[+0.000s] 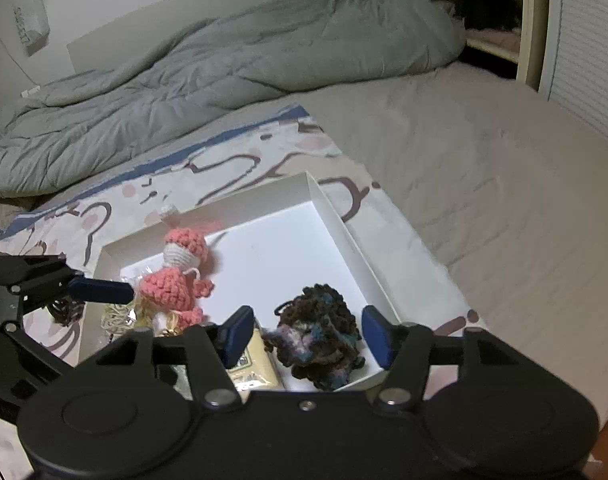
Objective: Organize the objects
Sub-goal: 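Open the left gripper to drop the tissue pack while the right gripper releases the scrunchie into the box, then withdraw both grippers from the box toward the black claw clip and white scrunchie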
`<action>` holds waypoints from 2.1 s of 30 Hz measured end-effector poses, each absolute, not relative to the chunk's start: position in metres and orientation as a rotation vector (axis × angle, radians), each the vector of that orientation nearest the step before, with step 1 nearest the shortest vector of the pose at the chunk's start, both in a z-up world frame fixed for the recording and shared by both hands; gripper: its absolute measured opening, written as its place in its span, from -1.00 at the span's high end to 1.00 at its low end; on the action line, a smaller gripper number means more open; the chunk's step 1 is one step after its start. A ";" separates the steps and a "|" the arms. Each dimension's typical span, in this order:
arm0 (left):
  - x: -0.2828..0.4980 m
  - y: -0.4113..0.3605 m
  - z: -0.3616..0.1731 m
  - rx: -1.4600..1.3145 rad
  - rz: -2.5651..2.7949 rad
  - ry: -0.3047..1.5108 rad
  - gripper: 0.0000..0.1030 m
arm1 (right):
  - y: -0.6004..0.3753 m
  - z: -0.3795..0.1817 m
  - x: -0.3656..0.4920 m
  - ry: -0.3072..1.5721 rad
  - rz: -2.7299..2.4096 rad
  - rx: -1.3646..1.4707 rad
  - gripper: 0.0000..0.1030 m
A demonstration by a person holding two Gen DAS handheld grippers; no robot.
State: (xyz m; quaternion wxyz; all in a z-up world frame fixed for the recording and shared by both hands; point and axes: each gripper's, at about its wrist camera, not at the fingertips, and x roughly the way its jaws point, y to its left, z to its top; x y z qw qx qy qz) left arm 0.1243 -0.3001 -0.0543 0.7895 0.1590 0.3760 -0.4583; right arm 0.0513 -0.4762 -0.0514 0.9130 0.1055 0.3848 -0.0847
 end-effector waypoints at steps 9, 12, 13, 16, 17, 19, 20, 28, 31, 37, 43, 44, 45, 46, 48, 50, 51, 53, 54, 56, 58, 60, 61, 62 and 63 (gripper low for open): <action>0.113 -0.269 -0.033 0.285 -0.856 0.780 -0.90 | -0.462 -0.034 0.038 0.762 -0.175 0.179 -0.33; 0.110 -0.257 -0.029 0.266 -0.816 0.767 -0.96 | -0.458 -0.029 0.034 0.748 -0.176 0.171 -0.37; 0.109 -0.253 -0.026 0.253 -0.807 0.763 -0.98 | -0.457 -0.027 0.033 0.745 -0.172 0.167 -0.37; 0.105 -0.242 -0.021 0.216 -0.776 0.756 -0.99 | -0.453 -0.021 0.030 0.731 -0.157 0.168 -0.37; 0.104 -0.238 -0.019 0.206 -0.764 0.753 -0.99 | -0.451 -0.019 0.029 0.728 -0.155 0.162 -0.37; 0.102 -0.230 -0.016 0.181 -0.736 0.750 -1.00 | -0.447 -0.017 0.027 0.722 -0.152 0.142 -0.39; 0.102 -0.228 -0.014 0.172 -0.725 0.750 -1.00 | -0.446 -0.017 0.026 0.720 -0.151 0.139 -0.44; 0.097 -0.203 -0.011 0.086 -0.639 0.741 -1.00 | -0.434 -0.013 0.018 0.712 -0.131 0.114 -0.70; 0.096 -0.196 -0.013 0.066 -0.610 0.737 -1.00 | -0.430 -0.012 0.016 0.711 -0.135 0.099 -0.89; 0.098 -0.187 -0.019 0.047 -0.571 0.747 -1.00 | -0.424 -0.011 0.014 0.704 -0.153 0.077 -1.00; 0.099 -0.178 -0.021 0.031 -0.544 0.737 -1.00 | -0.419 -0.014 0.016 0.703 -0.147 0.086 -1.00; 0.099 -0.177 -0.021 0.030 -0.541 0.736 -1.00 | -0.419 -0.015 0.016 0.702 -0.146 0.087 -1.00; 0.099 -0.174 -0.022 0.027 -0.536 0.737 -1.00 | -0.418 -0.015 0.017 0.701 -0.146 0.089 -1.00; 0.100 -0.173 -0.022 0.025 -0.533 0.737 -1.00 | -0.417 -0.015 0.018 0.700 -0.147 0.093 -1.00; 0.101 -0.168 -0.023 0.027 -0.522 0.734 -1.00 | -0.416 -0.016 0.020 0.694 -0.151 0.102 -1.00; 0.102 -0.163 -0.023 0.034 -0.510 0.730 -1.00 | -0.414 -0.017 0.024 0.691 -0.149 0.111 -1.00; 0.103 -0.159 -0.023 0.036 -0.499 0.726 -1.00 | -0.413 -0.018 0.025 0.689 -0.147 0.114 -1.00; 0.106 -0.152 -0.023 0.035 -0.478 0.722 -1.00 | -0.410 -0.019 0.030 0.686 -0.145 0.118 -1.00; 0.107 -0.147 -0.023 0.030 -0.466 0.719 -1.00 | -0.408 -0.020 0.032 0.685 -0.142 0.117 -1.00; 0.111 -0.139 -0.023 0.024 -0.447 0.717 -1.00 | -0.405 -0.021 0.036 0.684 -0.133 0.118 -1.00; 0.114 -0.130 -0.023 0.020 -0.425 0.713 -1.00 | -0.400 -0.022 0.040 0.677 -0.118 0.127 -1.00; 0.117 -0.122 -0.024 0.017 -0.405 0.713 -1.00 | -0.394 -0.023 0.044 0.663 -0.098 0.133 -1.00; 0.119 -0.118 -0.025 0.017 -0.395 0.714 -1.00 | -0.391 -0.023 0.047 0.662 -0.088 0.128 -1.00; 0.120 -0.114 -0.025 0.016 -0.387 0.715 -1.00 | -0.387 -0.024 0.050 0.659 -0.078 0.120 -1.00; 0.122 -0.110 -0.026 0.012 -0.377 0.714 -1.00 | -0.383 -0.024 0.052 0.656 -0.068 0.114 -1.00</action>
